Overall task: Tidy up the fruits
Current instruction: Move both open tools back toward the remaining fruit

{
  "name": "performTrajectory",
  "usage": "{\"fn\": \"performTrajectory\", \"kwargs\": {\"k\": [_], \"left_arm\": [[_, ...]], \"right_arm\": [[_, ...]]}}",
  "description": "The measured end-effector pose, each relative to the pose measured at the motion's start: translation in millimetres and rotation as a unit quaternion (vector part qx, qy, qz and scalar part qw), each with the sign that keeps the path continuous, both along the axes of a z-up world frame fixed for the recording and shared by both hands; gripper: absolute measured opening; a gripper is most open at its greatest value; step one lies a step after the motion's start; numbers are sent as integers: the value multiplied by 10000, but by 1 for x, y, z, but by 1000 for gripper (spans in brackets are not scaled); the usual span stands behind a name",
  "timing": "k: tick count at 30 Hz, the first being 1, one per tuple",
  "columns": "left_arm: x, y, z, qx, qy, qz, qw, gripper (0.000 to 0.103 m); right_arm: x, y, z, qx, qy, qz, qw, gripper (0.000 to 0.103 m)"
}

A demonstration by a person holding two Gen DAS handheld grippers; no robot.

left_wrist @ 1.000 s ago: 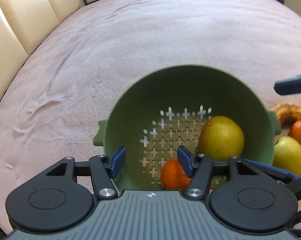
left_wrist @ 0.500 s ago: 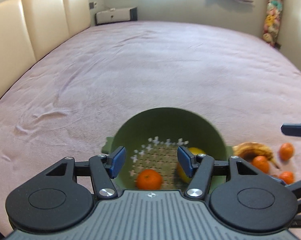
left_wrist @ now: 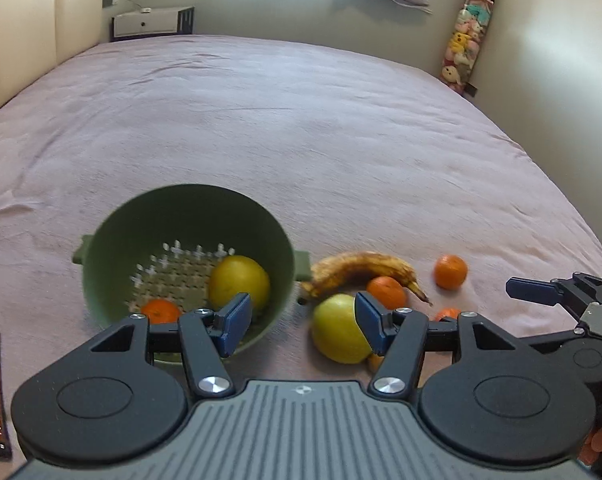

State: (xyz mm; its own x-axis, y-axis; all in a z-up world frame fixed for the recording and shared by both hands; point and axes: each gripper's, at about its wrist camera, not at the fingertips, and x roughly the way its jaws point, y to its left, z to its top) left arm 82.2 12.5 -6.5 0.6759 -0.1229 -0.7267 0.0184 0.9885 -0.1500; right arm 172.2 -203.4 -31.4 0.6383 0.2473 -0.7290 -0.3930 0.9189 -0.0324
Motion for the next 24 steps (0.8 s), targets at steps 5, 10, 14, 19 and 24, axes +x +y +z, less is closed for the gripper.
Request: {"fn": "performTrajectory", "kwargs": {"k": [5, 10, 14, 19, 24], "left_arm": [[-4, -13, -13, -100, 66, -51, 9999, 70], [-5, -28, -30, -10, 28, -161, 9999, 70], [-3, -35, -42, 17, 31, -228, 9997, 70], [-1, -43, -52, -8, 21, -404, 9992, 70], [5, -51, -64, 27, 138, -503, 9986, 67]], "right_arm": [[-5, -21, -11, 84, -23, -354, 9993, 84], [-6, -38, -26, -2, 88, -529, 9986, 83], [-3, -40, -36, 16, 253, -549, 9982, 83], [2, -43, -39, 38, 328, -506, 9982, 78], [12, -47, -44, 148, 486, -597, 9969, 69]]}}
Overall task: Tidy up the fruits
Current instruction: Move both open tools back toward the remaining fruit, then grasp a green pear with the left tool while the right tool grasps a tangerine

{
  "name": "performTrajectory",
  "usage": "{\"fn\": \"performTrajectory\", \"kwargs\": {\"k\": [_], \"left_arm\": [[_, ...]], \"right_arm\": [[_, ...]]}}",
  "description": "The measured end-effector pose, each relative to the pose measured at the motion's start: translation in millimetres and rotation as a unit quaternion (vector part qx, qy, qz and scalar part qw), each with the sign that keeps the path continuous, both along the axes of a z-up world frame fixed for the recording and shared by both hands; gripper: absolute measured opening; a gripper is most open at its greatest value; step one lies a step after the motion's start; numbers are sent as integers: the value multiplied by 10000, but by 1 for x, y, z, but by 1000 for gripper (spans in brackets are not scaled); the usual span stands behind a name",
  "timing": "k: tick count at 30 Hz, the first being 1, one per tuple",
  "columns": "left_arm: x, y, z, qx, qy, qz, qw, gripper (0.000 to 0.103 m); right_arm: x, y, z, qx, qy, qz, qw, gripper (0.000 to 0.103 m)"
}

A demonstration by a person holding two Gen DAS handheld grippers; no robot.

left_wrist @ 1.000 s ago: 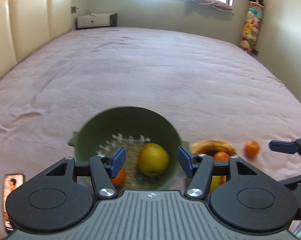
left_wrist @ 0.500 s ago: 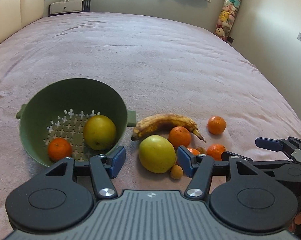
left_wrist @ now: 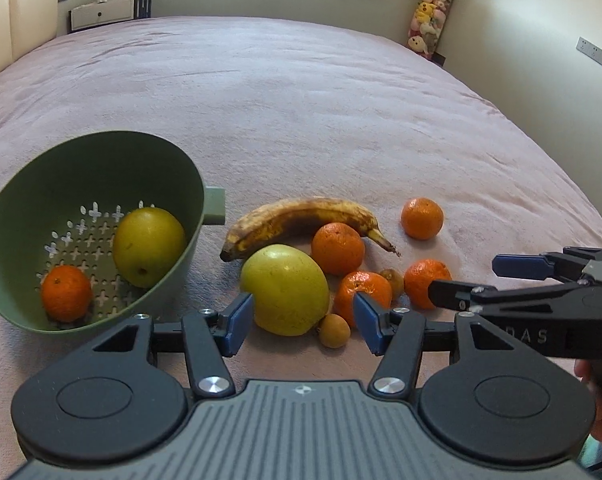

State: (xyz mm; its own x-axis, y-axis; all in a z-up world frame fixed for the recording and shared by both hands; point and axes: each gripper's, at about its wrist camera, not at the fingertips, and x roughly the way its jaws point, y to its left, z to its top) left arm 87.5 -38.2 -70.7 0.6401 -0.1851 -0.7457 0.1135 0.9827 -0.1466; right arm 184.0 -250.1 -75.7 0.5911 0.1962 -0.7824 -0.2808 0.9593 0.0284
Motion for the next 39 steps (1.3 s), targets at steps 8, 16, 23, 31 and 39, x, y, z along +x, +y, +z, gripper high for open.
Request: {"fn": "performTrajectory", "kwargs": {"k": [8, 16, 23, 31, 39], "left_arm": [[13, -5, -17, 125, 110, 247, 9996, 68], [30, 8, -24, -460, 290, 1098, 9925, 74], [42, 8, -33, -635, 520, 1352, 9874, 77], [50, 10, -41, -767, 766, 1396, 9843, 80], [55, 10, -46, -767, 961, 1359, 9831, 76]], "right_arm": [[14, 0, -15, 135, 295, -76, 9994, 62], [29, 0, -26, 170, 466, -267, 9984, 58], [36, -4, -36, 361, 658, -408, 9963, 56], [43, -8, -47, 480, 860, -550, 9936, 52], [47, -6, -51, 528, 888, -506, 9934, 46]]}}
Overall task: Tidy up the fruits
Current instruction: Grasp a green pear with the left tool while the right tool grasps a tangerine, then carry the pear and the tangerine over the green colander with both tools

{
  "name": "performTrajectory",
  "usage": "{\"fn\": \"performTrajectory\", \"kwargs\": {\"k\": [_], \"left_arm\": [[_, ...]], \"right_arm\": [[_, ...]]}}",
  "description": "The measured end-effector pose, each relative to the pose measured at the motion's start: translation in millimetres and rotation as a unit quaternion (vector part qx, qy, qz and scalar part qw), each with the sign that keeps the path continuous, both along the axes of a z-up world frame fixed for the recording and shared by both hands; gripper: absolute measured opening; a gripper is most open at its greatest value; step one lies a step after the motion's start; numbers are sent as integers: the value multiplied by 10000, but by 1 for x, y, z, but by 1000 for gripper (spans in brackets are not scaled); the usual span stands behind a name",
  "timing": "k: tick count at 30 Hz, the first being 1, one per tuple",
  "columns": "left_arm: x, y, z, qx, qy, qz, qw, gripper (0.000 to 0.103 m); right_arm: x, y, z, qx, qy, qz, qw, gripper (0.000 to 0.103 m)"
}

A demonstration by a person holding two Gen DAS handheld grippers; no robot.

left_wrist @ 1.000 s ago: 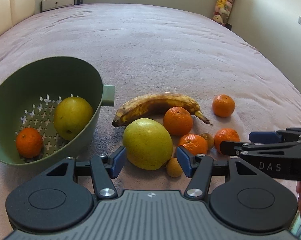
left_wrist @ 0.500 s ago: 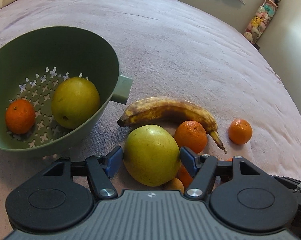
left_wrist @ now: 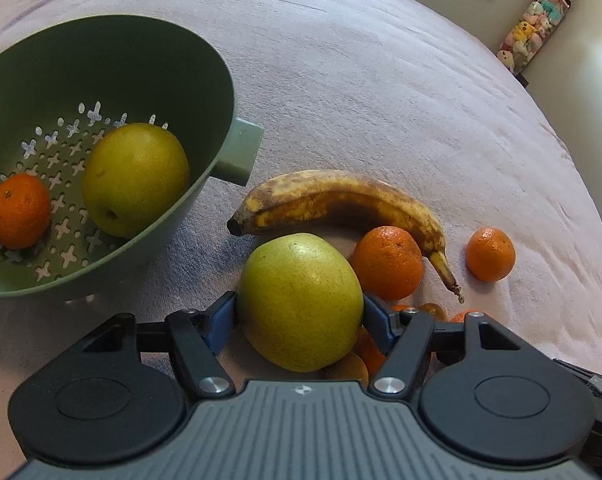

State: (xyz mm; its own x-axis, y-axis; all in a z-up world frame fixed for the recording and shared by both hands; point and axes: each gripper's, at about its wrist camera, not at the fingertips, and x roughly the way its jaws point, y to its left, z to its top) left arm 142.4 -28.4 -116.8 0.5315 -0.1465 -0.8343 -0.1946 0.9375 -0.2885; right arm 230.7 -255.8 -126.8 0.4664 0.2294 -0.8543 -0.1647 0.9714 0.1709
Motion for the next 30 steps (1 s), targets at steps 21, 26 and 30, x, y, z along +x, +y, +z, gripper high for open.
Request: {"fn": "performTrajectory", "kwargs": {"k": [21, 26, 30], "left_arm": [[0, -16, 17, 456, -9, -248, 9987, 76], [-6, -22, 31, 506, -171, -369, 9979, 76], [-11, -25, 43, 503, -297, -473, 9972, 76]], "right_arm": [[-6, 2, 17, -160, -260, 37, 9995, 44], [-8, 3, 25, -196, -362, 46, 9991, 44], [-11, 3, 31, -226, -435, 8, 9988, 43]]}}
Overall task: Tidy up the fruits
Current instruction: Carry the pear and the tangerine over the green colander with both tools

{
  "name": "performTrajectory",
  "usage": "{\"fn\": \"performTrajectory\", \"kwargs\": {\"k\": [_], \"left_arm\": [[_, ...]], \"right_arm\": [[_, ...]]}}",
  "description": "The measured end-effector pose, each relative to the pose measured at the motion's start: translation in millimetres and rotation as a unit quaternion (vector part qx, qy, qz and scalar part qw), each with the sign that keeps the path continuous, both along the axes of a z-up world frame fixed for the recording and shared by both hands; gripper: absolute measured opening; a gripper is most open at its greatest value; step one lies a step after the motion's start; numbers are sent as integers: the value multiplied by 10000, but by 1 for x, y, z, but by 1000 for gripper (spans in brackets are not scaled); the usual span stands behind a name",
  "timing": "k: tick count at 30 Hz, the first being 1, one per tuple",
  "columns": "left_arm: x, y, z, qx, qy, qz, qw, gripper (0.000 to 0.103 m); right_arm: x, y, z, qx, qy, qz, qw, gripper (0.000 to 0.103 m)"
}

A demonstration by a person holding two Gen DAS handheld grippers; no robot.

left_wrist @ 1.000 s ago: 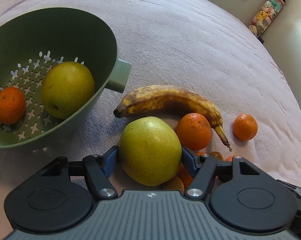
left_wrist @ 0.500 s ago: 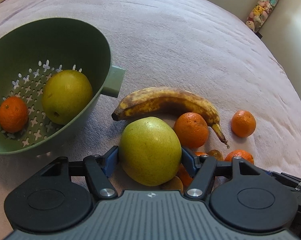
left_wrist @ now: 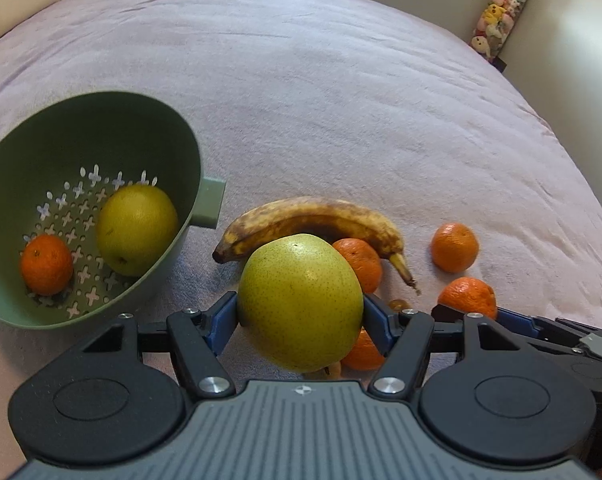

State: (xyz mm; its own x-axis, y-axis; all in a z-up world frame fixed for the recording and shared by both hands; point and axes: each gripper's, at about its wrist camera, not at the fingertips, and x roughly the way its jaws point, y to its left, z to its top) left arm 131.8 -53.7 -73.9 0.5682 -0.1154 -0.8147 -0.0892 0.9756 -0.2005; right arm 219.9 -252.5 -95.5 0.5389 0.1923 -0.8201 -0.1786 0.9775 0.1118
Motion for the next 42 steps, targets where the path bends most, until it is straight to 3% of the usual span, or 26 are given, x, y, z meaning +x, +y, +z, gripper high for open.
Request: {"fn": "performTrajectory", "kwargs": {"k": [14, 25, 35, 42], "left_arm": [[-18, 14, 47, -76, -519, -97, 9986, 76], [-27, 53, 72, 104, -561, 12, 9984, 76], [-28, 104, 77, -44, -538, 452, 9975, 76], [-26, 144, 67, -185, -418, 881, 9951, 76]], "right_arm": [[-12, 5, 36, 161, -456, -1, 9988, 43], [-24, 29, 67, 420, -919, 388, 9941, 43], [-34, 79, 83, 445, -1232, 1193, 9842, 43], [-32, 115, 78, 390, -1165, 1769, 9765, 43]]}}
